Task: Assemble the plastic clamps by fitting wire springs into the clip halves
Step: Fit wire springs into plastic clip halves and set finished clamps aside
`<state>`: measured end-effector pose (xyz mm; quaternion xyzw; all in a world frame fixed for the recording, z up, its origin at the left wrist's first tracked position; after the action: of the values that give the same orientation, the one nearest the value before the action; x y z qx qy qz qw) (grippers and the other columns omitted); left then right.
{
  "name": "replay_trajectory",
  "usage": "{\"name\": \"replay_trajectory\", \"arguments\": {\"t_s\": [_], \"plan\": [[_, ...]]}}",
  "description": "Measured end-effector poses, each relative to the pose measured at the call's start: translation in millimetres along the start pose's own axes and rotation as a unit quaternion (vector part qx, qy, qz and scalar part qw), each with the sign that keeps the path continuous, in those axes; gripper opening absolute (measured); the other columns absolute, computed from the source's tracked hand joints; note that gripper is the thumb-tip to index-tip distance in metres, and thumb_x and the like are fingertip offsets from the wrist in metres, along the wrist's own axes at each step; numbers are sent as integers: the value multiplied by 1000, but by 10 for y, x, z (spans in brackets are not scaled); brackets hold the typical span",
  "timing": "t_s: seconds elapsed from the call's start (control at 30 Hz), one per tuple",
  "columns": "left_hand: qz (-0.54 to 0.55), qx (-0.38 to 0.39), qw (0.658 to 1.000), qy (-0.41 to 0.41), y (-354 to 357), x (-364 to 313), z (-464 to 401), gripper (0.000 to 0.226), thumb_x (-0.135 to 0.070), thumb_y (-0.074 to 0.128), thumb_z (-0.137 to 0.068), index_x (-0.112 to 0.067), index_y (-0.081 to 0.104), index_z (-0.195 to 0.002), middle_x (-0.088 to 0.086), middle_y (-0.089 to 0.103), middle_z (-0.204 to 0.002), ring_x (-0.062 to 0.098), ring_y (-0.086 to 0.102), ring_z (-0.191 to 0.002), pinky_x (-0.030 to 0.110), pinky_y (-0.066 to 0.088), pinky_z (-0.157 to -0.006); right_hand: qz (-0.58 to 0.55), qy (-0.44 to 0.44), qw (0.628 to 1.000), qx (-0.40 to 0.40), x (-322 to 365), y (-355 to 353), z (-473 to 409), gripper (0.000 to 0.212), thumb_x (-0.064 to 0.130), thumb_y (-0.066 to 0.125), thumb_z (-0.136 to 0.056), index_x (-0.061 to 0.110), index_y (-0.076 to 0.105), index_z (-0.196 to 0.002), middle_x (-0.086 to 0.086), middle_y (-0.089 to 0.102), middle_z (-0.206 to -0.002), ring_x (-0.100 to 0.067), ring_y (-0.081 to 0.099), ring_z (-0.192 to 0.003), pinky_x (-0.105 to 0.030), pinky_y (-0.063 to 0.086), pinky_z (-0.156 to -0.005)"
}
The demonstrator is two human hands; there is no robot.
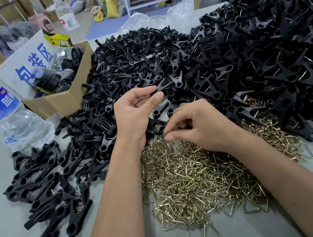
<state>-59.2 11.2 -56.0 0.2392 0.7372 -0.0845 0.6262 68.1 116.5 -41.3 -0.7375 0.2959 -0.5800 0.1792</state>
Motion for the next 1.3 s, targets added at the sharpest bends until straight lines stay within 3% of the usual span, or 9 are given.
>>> {"name": "replay_trajectory", "arguments": {"t_s": [0.13, 0.2, 0.37, 0.47, 0.67, 0.83, 0.97, 1.17, 1.3], "plan": [[3, -10, 1000, -2, 4, 4, 6, 21, 2, 85, -78, -11, 78, -92, 3, 78, -86, 11, 74, -83, 21, 57, -77, -83, 33, 995, -40, -122, -101, 15, 21, 19, 84, -87, 24, 82, -107, 6, 76, -82, -2, 67, -73, -19, 54, -71], [7, -10, 1000, -6, 0, 3, 8, 21, 3, 84, -79, -10, 78, -93, 2, 79, -85, 11, 75, -83, 21, 57, -77, -104, 32, 993, -53, -140, -123, 12, 14, 16, 81, -90, 21, 82, -103, 7, 78, -87, -7, 73, -80, -23, 57, -76], [8, -10, 1000, -16, -14, 10, 12, 22, 1, 86, -77, -11, 79, -94, 4, 79, -88, 13, 75, -86, 22, 57, -79, -220, 79, 966, -107, -230, -223, 37, 5, 12, 79, -91, 13, 74, -89, -10, 76, -79, -26, 73, -67, -42, 61, -60], [1, -9, 1000, -17, -29, 9, 8, 23, -2, 88, -75, -12, 80, -94, 5, 80, -92, 15, 75, -89, 24, 57, -83, -310, 107, 940, -91, -272, -236, 45, 6, 2, 76, -91, 6, 73, -90, -14, 74, -76, -24, 72, -61, -28, 57, -52], [-3, -1, 1000, -20, -44, 9, 0, 23, -3, 88, -75, -14, 80, -94, 6, 80, -93, 16, 75, -91, 25, 57, -84, -219, 105, 970, 32, -267, -209, 45, 11, 6, 79, -89, 16, 83, -92, -8, 74, -72, -13, 60, -55, -19, 50, -52], [-15, 14, 1000, -13, -50, -2, 0, 25, -7, 90, -72, -14, 80, -94, 3, 79, -93, 15, 73, -92, 30, 58, -90, -256, 121, 959, -3, -281, -244, 57, 4, 12, 79, -89, 15, 79, -91, -18, 76, -77, -26, 75, -65, -33, 60, -56], [-26, 9, 1000, -2, -75, -14, -2, 30, -13, 92, -67, -14, 79, -95, 7, 79, -99, 19, 73, -99, 36, 57, -99, -224, 89, 970, -40, -275, -337, 51, 13, 26, 84, -78, 17, 82, -88, -15, 76, -79, -18, 69, -64, -26, 55, -53], [-37, 23, 999, 14, -67, -30, -6, 29, -9, 92, -68, -19, 77, -91, 0, 79, -92, 13, 73, -90, 27, 58, -88, -179, 64, 981, -44, -247, -361, 50, 11, 26, 83, -82, 21, 83, -92, -7, 77, -80, -15, 68, -65, -22, 57, -62], [-35, 25, 999, 18, -55, -28, -2, 29, -2, 90, -71, -13, 73, -92, -2, 78, -88, 11, 71, -84, 24, 57, -82, -182, 66, 980, 46, -183, -314, 87, 12, 31, 82, -82, 24, 83, -92, -8, 77, -88, -19, 71, -74, -26, 60, -66]]}}
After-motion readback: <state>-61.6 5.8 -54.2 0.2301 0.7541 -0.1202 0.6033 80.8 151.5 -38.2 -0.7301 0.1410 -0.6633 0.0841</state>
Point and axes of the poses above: each hand's wrist, its own z-axis away from the middle knuckle, its own y-axis out of the palm, x = y × z, the point moved 6 cm from there along -z, towards the middle knuckle
